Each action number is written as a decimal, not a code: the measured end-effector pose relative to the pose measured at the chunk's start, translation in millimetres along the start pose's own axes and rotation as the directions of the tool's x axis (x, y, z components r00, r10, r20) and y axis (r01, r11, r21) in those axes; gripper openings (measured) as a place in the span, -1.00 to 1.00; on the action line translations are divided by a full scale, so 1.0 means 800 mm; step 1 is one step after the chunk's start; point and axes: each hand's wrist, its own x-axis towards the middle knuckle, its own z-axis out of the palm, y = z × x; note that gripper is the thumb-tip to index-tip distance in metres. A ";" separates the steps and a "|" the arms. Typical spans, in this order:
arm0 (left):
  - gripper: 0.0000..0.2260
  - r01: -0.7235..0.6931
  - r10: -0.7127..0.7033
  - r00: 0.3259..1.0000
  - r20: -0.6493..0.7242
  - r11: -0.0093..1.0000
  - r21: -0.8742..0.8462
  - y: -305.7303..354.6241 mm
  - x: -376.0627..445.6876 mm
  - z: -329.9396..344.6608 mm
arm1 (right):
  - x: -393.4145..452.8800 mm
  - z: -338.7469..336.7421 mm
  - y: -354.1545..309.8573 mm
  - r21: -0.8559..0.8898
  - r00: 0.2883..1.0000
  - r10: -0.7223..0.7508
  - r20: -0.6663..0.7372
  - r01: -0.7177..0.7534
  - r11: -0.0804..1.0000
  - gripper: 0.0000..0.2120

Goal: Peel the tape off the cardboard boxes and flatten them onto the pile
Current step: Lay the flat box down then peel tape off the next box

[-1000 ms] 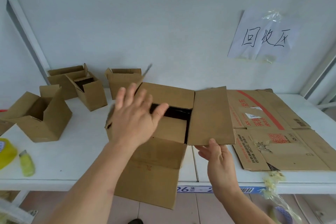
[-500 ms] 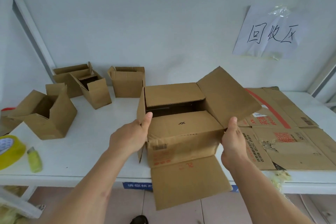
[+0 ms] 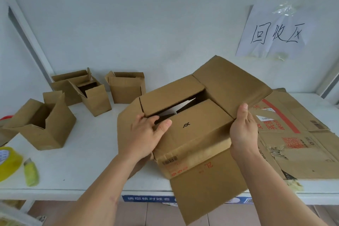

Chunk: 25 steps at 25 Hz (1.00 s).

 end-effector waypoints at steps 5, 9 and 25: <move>-0.42 -0.051 0.008 0.997 -0.072 0.779 -0.625 0.020 -0.045 -0.025 | -0.005 0.004 -0.012 -0.063 0.991 0.047 0.126 -0.039 0.997 -0.13; -0.39 -0.196 0.328 0.924 0.199 0.849 -0.491 0.046 -0.051 -0.002 | -0.011 -0.012 -0.035 -0.064 0.959 0.163 0.230 -0.152 0.986 0.19; -0.33 0.221 -0.201 0.974 -0.101 0.939 0.263 -0.023 0.038 -0.049 | -0.027 -0.059 -0.033 0.250 0.942 0.171 0.288 -0.247 0.936 -0.82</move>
